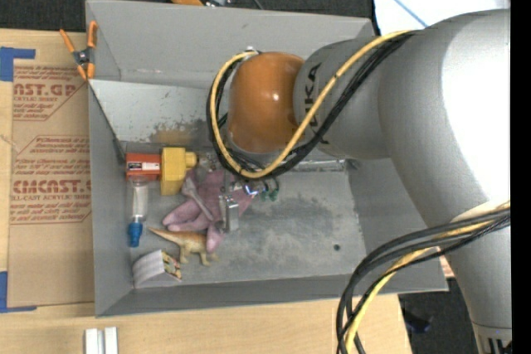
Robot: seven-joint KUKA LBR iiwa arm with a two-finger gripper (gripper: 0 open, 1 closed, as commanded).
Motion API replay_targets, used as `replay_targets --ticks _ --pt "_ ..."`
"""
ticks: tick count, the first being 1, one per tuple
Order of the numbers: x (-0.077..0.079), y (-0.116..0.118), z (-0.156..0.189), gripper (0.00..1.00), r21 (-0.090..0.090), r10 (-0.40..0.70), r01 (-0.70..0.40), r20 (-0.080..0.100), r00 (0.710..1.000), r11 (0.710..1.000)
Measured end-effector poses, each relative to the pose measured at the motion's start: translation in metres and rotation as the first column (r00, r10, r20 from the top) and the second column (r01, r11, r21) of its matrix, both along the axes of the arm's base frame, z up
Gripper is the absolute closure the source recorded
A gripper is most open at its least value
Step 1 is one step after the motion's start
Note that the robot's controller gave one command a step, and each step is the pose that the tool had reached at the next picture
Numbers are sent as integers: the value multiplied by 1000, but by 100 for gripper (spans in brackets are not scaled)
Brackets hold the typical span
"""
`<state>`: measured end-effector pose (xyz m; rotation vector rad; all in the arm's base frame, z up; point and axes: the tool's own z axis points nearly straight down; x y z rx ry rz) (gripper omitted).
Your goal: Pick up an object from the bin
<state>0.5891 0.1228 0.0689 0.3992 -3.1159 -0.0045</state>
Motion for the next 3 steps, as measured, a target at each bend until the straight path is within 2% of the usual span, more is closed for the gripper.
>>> replay_targets --ticks 1,2,3 --pt "2 -9 2 0 4 -85 85 4 996 996" --pt "-69 47 4 0 1 269 -269 15 963 963" --pt "-52 7 3 0 5 198 -199 14 980 980"
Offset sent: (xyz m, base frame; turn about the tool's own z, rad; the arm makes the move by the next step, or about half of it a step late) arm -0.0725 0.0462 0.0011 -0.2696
